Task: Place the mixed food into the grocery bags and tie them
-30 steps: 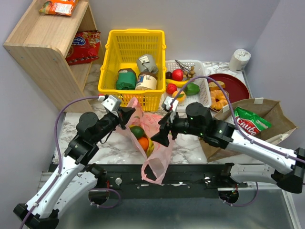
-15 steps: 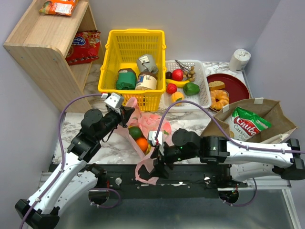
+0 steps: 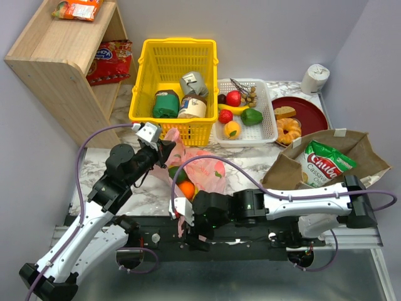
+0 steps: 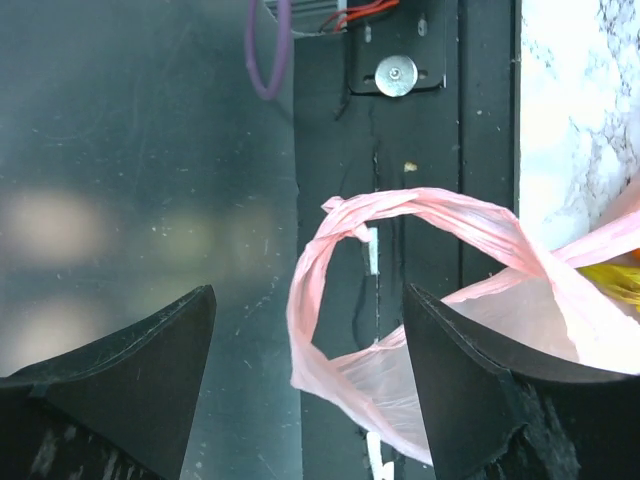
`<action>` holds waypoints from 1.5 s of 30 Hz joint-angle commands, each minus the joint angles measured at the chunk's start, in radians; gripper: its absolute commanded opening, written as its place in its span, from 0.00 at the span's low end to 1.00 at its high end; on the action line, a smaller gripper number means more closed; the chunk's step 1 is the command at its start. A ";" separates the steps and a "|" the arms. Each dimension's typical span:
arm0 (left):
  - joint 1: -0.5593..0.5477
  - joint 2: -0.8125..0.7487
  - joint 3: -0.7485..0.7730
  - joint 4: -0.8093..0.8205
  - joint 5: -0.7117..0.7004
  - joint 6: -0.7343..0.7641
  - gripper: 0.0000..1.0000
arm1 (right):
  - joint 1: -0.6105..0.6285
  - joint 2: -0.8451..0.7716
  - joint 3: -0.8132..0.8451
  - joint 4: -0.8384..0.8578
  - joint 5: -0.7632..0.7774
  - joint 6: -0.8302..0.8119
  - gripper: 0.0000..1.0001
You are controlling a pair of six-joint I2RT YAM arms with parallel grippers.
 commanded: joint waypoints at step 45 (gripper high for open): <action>-0.002 -0.003 -0.046 0.285 0.017 -0.256 0.00 | -0.511 -0.310 0.197 -0.075 0.768 -0.192 0.35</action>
